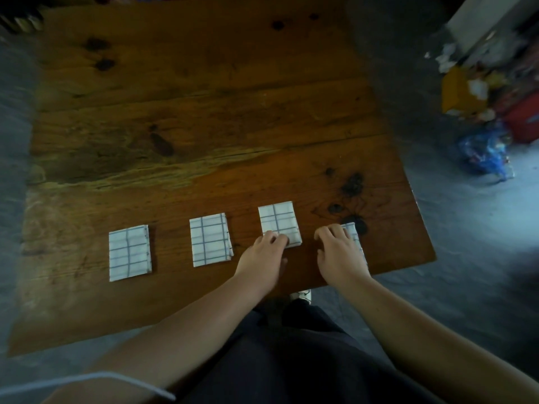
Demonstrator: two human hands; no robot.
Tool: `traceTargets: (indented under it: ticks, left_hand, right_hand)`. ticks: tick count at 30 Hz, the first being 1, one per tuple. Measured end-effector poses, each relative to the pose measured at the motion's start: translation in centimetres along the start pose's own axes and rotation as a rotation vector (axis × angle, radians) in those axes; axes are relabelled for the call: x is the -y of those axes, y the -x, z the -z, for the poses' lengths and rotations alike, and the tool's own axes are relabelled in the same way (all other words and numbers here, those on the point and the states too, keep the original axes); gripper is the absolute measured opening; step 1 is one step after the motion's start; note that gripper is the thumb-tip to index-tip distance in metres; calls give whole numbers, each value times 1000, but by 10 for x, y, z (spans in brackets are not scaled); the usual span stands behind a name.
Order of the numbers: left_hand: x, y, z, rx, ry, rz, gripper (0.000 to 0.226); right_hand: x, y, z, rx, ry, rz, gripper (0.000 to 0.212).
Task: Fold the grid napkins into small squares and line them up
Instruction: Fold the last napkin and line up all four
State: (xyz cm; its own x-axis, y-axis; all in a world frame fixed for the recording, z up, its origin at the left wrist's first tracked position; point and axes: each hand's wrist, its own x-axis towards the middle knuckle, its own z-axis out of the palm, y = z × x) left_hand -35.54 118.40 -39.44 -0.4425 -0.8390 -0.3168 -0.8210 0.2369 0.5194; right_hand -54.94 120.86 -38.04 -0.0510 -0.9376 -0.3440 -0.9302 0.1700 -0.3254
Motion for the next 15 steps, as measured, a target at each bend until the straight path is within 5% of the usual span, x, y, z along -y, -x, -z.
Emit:
traceTargets:
  ticks: [9,15]
  left_hand:
    - [-75,-24,-45,54,12,31,41]
    - [-114,-34,-81,73,-31,205,65]
  right_hand:
    - [-90,12,24,130,79,88,38]
    - [-132,8,24,243,109,214,55]
